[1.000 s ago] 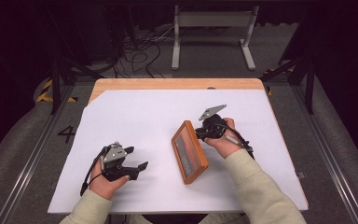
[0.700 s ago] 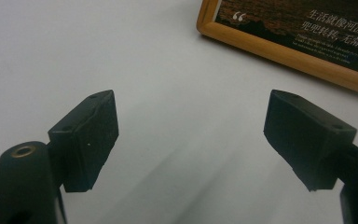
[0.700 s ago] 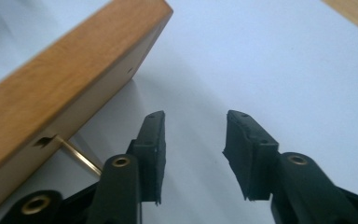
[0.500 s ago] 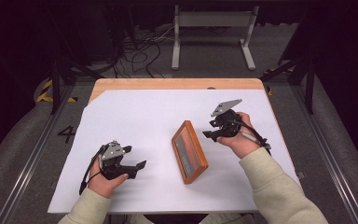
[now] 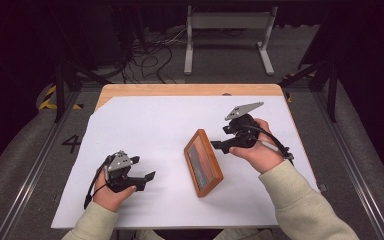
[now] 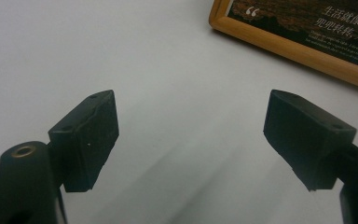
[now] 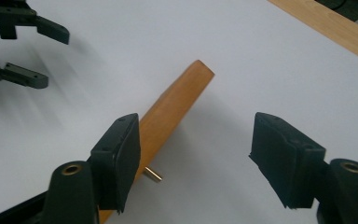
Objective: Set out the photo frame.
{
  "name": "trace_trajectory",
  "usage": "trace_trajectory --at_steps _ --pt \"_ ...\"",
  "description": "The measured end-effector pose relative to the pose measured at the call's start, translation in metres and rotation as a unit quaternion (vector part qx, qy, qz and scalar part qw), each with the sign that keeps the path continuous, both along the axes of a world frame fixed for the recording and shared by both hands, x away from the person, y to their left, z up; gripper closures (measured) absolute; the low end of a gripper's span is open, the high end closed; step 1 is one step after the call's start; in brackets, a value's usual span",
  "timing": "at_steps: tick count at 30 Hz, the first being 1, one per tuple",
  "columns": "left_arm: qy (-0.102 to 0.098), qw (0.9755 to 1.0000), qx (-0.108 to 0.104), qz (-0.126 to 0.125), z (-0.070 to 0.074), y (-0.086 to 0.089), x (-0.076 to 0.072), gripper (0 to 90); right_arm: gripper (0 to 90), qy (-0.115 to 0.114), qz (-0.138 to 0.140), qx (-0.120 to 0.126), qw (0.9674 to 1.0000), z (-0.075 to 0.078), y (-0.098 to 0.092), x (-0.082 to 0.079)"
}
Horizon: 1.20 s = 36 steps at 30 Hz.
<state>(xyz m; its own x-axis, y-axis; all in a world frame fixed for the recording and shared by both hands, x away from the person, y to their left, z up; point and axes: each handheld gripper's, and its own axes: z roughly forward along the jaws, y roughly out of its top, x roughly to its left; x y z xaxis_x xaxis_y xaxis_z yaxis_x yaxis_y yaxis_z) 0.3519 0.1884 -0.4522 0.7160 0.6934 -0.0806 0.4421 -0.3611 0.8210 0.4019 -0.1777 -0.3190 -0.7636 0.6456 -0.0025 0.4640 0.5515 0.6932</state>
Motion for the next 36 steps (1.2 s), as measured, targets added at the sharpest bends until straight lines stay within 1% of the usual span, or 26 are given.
trace_trajectory --at_steps 2,4,7,10,12,13,17,19,22,25,27,30,33,36 --pt "-0.002 1.0000 0.001 0.000 0.000 0.001 0.000 18.7 33.4 0.005 0.002 0.001 1.0000 0.001 0.004 -0.002" --pt "0.000 1.0000 -0.003 0.005 0.001 0.001 0.000 18.8 33.0 0.011 0.003 0.005 0.9999 0.000 0.008 -0.003" --pt "-0.001 1.0000 -0.002 0.004 0.001 0.001 0.000 18.7 31.2 0.032 -0.020 0.030 0.9988 -0.004 0.013 -0.003" --pt "-0.001 1.0000 -0.003 0.004 0.001 0.001 0.000 18.7 32.3 0.044 -0.037 0.025 0.9980 -0.008 0.018 -0.003" --pt "-0.001 1.0000 -0.002 0.004 0.001 0.001 0.000 18.7 32.5 0.057 -0.036 0.026 0.9973 -0.011 0.021 -0.003" --pt "-0.001 1.0000 -0.002 0.004 0.001 0.001 0.000 18.7 32.5 0.057 -0.036 0.026 0.9973 -0.011 0.021 -0.003" --pt "-0.002 1.0000 -0.003 0.004 0.001 0.001 0.000 18.8 33.9 0.073 -0.038 0.022 0.9963 -0.019 0.027 -0.001" --pt "-0.002 1.0000 -0.003 0.005 0.001 0.001 0.000 18.7 37.0 0.080 -0.036 0.019 0.9960 -0.024 0.030 0.001" --pt "-0.001 1.0000 -0.003 0.004 0.001 0.001 0.000 18.7 38.4 0.090 -0.031 0.010 0.9954 -0.031 0.035 0.002" --pt "-0.002 1.0000 -0.002 0.004 0.001 0.002 0.000 18.7 39.7 0.107 -0.028 0.006 0.9939 -0.037 0.039 0.003" --pt "-0.002 1.0000 -0.002 0.005 0.001 0.001 0.000 18.7 42.4 0.114 -0.029 0.001 0.9931 -0.041 0.041 0.003" --pt "-0.002 1.0000 -0.003 0.006 0.000 0.001 0.000 18.7 44.7 0.130 -0.034 -0.006 0.9909 -0.045 0.045 0.004" --pt "-0.003 1.0000 0.001 0.003 0.000 0.001 0.000 18.7 44.9 0.144 -0.036 -0.009 0.9889 -0.049 0.047 0.005" --pt "-0.002 1.0000 -0.003 0.004 0.000 0.001 0.000 18.7 44.5 0.148 -0.035 -0.011 0.9883 -0.051 0.048 0.006"
